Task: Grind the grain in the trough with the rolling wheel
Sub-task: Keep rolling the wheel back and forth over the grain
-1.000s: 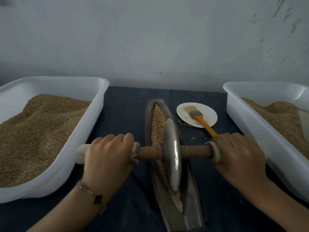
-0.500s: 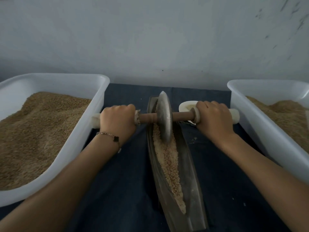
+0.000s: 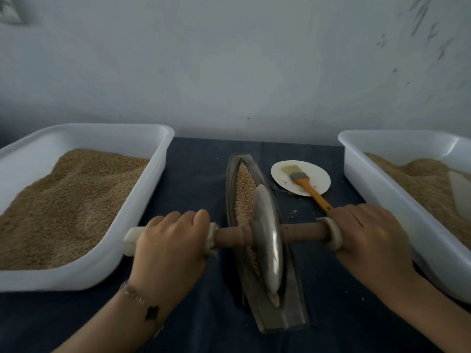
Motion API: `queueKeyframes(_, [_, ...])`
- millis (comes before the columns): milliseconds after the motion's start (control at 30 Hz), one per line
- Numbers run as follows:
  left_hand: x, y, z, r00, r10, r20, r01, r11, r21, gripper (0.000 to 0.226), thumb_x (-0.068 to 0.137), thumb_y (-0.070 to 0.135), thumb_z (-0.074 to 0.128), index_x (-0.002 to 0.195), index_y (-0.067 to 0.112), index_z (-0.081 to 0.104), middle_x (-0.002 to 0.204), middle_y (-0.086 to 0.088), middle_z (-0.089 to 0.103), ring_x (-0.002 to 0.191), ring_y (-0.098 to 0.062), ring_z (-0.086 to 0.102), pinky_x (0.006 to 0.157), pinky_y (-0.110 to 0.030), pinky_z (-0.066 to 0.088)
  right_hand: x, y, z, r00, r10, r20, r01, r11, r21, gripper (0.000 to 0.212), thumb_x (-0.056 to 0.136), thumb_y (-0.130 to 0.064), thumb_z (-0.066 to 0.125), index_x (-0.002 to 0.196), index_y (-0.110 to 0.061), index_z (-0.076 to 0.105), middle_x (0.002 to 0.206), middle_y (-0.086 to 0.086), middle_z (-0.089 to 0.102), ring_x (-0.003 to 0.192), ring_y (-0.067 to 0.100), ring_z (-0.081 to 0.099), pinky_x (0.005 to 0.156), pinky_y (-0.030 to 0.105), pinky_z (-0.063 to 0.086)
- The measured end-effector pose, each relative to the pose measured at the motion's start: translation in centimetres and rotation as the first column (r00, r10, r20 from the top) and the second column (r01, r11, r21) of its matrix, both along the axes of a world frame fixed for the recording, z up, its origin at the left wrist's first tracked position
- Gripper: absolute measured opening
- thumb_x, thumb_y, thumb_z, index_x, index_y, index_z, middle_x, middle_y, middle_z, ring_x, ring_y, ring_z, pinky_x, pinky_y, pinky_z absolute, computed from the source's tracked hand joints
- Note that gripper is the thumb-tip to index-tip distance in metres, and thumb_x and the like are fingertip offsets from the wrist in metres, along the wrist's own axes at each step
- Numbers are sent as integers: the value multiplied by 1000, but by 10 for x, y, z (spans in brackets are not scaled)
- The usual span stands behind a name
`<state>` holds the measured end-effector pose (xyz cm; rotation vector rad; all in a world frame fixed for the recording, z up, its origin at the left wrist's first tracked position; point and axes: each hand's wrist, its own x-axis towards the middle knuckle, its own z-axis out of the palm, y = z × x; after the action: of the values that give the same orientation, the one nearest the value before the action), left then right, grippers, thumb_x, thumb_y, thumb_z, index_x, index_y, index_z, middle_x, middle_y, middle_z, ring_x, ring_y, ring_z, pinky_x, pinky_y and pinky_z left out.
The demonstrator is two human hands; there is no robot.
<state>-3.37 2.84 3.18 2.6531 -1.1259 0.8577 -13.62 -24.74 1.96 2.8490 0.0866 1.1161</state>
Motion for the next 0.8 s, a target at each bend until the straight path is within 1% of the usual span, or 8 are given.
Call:
queueKeyframes(100, [-5, 2, 1, 998, -21, 61, 24, 999, -40, 25, 58, 14, 71, 58, 16, 46, 49, 2, 44, 40, -19, 42, 43, -29, 29, -10, 1, 1, 1000, -2, 16, 2, 1000, -12, 22, 56, -4, 80, 73, -8, 66, 64, 5, 59, 56, 26, 55, 53, 35, 42])
queueKeyframes(200, [5, -3, -2, 998, -31, 54, 34, 998, -55, 28, 53, 13, 72, 56, 15, 45, 47, 1, 44, 39, -19, 42, 42, -28, 31, 0, -3, -2, 1000, -4, -3, 3, 1000, -31, 23, 56, -5, 81, 72, -7, 65, 63, 6, 58, 54, 26, 53, 52, 33, 39])
queueKeyframes(333, [34, -17, -10, 1000, 19, -15, -20, 998, -56, 39, 49, 8, 81, 55, 15, 43, 45, 1, 44, 38, -17, 38, 44, -26, 26, 36, -13, -9, 999, -33, 13, 34, 999, -29, 17, 66, -5, 75, 67, -8, 58, 59, 8, 53, 51, 25, 47, 47, 33, 36])
queueKeyframes(400, [54, -25, -12, 997, 65, -40, -66, 997, -30, 42, 54, 10, 82, 57, 18, 41, 47, 2, 46, 42, -14, 35, 46, -25, 24, 60, -16, -9, 998, -53, 42, 54, 998, -28, 17, 72, -11, 71, 67, -7, 55, 58, 10, 53, 50, 28, 48, 47, 35, 37])
queueKeyframes(533, [97, -41, -12, 971, 230, -58, -228, 973, 47, 24, 85, 28, 58, 72, 21, 39, 69, 4, 54, 60, -15, 44, 56, -27, 27, 111, -28, 2, 993, -121, 0, 121, 991, -49, 22, 67, -6, 74, 65, -8, 52, 56, 11, 55, 50, 30, 50, 51, 31, 31])
queueKeyframes(633, [118, -54, -3, 958, 281, -60, -279, 959, 38, 19, 87, 27, 53, 74, 21, 40, 75, 2, 58, 67, -19, 54, 58, -28, 30, 138, -35, 9, 982, -179, -64, 178, 984, -31, 24, 59, 1, 70, 64, -10, 49, 55, 8, 53, 49, 26, 44, 51, 30, 25])
queueKeyframes(733, [130, -61, 4, 948, 312, -62, -310, 950, 31, 17, 87, 25, 50, 73, 20, 41, 67, 4, 47, 61, -18, 42, 58, -28, 27, 151, -41, 10, 981, -190, -44, 189, 981, -35, 24, 60, 1, 69, 65, -10, 49, 55, 8, 52, 50, 28, 46, 52, 30, 23])
queueKeyframes(800, [130, -61, 3, 943, 327, -61, -324, 945, 49, 17, 87, 25, 49, 73, 19, 42, 66, 5, 44, 60, -17, 41, 58, -29, 28, 152, -42, 7, 981, -194, -16, 193, 980, -47, 24, 60, 2, 69, 64, -10, 48, 55, 8, 51, 49, 28, 45, 52, 30, 22])
